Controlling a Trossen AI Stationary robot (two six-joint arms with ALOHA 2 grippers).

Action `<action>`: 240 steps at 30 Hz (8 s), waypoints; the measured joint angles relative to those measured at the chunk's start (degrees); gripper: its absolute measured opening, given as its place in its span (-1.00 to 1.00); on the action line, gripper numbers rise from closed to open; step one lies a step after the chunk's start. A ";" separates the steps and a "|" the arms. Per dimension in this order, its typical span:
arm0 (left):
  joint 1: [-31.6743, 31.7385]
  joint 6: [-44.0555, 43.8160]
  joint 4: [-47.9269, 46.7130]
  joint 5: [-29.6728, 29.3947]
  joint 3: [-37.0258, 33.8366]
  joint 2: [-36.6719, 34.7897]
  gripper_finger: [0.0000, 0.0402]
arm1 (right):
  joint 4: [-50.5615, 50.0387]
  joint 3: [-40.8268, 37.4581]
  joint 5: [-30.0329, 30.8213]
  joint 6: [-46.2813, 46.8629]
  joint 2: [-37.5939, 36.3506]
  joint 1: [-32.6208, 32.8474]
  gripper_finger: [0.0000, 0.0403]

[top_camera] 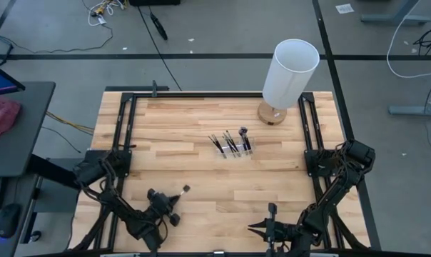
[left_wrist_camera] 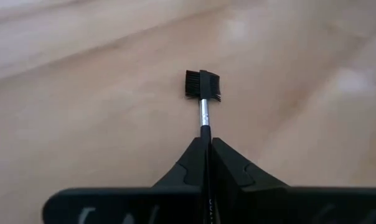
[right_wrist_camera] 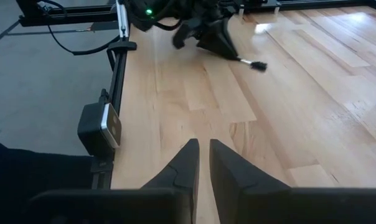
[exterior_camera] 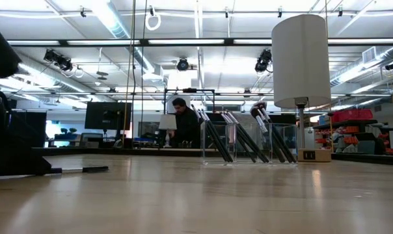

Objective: Pick & Place Makeup Supplies
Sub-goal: Put the black makeup brush into the transparent organizer, then return to Home Position

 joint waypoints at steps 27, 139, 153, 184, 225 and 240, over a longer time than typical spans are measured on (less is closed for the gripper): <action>2.55 31.47 30.87 -18.94 -0.09 -0.46 -0.94 | 19.73 -0.36 -6.59 -6.43 11.26 -13.48 -0.53; 12.07 91.90 85.99 -7.88 -0.09 -2.05 -0.28 | -19.17 -15.96 -51.07 -22.49 -29.56 -69.17 -0.74; 12.09 90.64 86.01 -6.55 -0.09 -2.05 -0.28 | -18.09 -15.96 -51.00 -23.47 -33.50 -69.03 -0.23; 22.56 97.65 64.68 15.94 -37.12 -66.79 -0.98 | 9.92 -29.42 -41.26 -22.06 -42.93 -18.25 -0.42; 29.94 109.24 44.80 19.94 -56.72 -117.39 -1.00 | 15.84 -42.18 -40.55 -19.43 -67.40 -16.46 -0.43; 29.86 106.33 43.41 22.38 -56.66 -116.80 -0.97 | -5.97 -42.18 -29.49 -19.73 -90.00 -16.49 -0.43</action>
